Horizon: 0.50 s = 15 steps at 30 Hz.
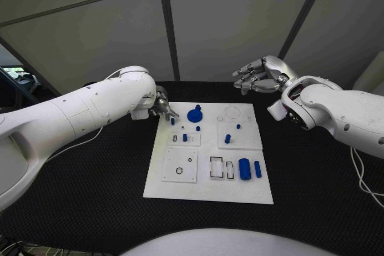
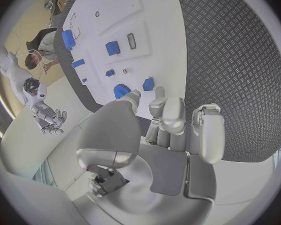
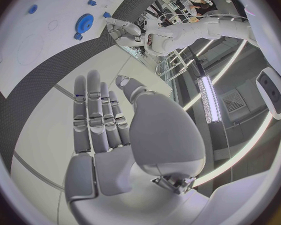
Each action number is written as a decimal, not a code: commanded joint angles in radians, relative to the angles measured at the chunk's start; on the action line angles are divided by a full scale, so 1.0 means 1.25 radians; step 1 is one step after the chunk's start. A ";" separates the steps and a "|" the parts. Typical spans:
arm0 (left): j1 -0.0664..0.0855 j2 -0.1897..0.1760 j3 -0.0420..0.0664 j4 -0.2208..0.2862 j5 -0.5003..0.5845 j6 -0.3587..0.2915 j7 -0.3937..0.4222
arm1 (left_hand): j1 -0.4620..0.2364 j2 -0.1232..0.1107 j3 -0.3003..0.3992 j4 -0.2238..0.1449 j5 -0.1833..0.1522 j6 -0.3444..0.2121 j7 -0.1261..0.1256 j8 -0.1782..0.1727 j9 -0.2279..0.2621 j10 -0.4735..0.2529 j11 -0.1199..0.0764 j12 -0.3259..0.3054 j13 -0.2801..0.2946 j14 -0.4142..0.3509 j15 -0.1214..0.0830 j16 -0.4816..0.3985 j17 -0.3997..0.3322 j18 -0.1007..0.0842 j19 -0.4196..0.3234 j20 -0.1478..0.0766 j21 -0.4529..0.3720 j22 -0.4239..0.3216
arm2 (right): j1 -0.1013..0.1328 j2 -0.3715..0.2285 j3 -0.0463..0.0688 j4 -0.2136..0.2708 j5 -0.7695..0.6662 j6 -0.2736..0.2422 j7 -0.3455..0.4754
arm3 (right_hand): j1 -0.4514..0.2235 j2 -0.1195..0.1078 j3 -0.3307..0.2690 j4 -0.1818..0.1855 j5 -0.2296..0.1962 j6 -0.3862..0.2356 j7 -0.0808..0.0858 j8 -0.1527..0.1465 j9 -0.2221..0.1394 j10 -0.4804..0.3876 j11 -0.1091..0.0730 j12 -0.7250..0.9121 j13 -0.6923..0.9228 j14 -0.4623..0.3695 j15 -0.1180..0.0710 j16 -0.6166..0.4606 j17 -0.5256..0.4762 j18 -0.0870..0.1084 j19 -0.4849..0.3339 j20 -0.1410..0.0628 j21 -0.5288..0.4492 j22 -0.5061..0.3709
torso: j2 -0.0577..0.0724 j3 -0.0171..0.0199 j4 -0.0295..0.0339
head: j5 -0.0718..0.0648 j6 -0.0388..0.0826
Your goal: Assemble the parts on the task board
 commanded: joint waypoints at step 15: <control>0.000 0.003 0.000 0.001 -0.007 0.024 0.021 | 0.026 0.006 0.012 -0.008 0.002 0.011 -0.002 0.005 -0.005 0.005 -0.002 0.003 0.000 0.013 -0.001 -0.002 0.000 -0.015 0.036 0.001 0.005 0.100 | 0.002 0.003 0.001 -0.001 0.003 0.005 0.007 | -0.004 0.005 0.000 -0.003 0.002 -0.003 0.004 0.002 0.001 0.003 0.001 -0.003 -0.002 0.003 0.000 -0.006 0.002 0.009 0.003 0.004 -0.003 -0.001 | 0.001 0.0001 0.0001 | -0.002 -0.003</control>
